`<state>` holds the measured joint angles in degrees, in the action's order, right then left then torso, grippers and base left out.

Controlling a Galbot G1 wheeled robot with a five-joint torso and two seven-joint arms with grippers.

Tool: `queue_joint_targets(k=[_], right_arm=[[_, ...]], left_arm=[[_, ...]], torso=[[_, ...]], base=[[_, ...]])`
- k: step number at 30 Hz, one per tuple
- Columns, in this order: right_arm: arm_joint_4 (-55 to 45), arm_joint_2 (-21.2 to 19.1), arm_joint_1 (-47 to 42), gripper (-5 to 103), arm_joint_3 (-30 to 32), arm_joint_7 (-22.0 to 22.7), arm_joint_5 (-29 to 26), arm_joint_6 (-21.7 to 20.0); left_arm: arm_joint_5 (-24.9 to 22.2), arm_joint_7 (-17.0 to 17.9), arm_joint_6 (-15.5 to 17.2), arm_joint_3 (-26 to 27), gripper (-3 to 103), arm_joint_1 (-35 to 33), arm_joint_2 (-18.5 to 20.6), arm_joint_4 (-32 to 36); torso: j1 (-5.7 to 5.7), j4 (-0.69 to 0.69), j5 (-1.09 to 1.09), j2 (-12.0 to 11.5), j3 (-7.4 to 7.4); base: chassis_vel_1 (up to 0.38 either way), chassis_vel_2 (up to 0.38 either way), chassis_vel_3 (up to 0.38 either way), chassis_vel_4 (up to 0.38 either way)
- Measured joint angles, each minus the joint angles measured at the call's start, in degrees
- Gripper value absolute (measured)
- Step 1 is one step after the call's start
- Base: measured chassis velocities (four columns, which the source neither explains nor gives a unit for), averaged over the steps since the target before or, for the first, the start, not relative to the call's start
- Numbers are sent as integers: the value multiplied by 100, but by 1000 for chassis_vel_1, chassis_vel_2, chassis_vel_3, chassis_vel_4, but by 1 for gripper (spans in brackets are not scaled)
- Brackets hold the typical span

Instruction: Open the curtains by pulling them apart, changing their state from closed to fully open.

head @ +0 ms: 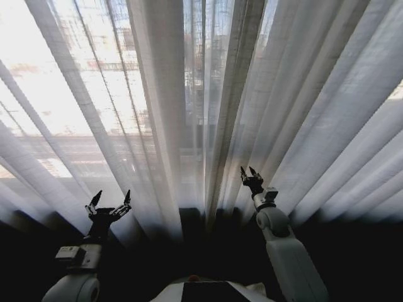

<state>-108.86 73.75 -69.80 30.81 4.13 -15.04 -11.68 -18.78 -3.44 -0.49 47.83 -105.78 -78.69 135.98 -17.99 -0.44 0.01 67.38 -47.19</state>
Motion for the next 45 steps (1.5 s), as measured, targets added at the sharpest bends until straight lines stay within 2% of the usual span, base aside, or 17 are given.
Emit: queue_joint_targets(k=[1, 4, 6, 8, 27, 37, 45], right_arm=[[0, 0, 0, 30, 0, 0, 0, 0], [-25, 6, 8, 14, 1, -2, 2, 0], [-34, 6, 15, 14, 2, -2, 2, 0], [-165, 11, 55, 0, 36, -13, -5, -109], [-1468, -189, 36, 0, 512, 0, -636, -445], [-1554, -218, -134, 0, 549, -16, -650, -470], [-1642, -215, -244, 0, 576, -46, -618, -692]], left_arm=[[0, 0, 0, 0, 100, 0, 0, 0], [0, 0, 16, -17, 100, 28, 1, 0], [0, 0, 17, -18, 100, 31, 2, 0], [-4, 0, 15, -16, 100, 27, 10, -18], [2, -6, -11, -60, 100, 11, -21, -17], [4, -10, -18, -51, 100, 12, -21, -19], [-11, -10, -82, -16, 100, -10, -13, -10]], torso=[[0, 0, 0, 0, 0], [0, 0, 0, 0, 0], [0, 0, 0, 0, 0], [0, 0, 0, 0, 0], [0, 0, 0, 0, 0], [0, 0, 0, 0, 0], [0, 0, 0, 1, 0]], base=[[0, 0, 0, 0], [0, 0, 0, 0], [0, 0, 0, 0], [0, 0, 0, 0], [0, 0, 0, 0], [0, 0, 0, 0], [0, 0, 0, 0]])
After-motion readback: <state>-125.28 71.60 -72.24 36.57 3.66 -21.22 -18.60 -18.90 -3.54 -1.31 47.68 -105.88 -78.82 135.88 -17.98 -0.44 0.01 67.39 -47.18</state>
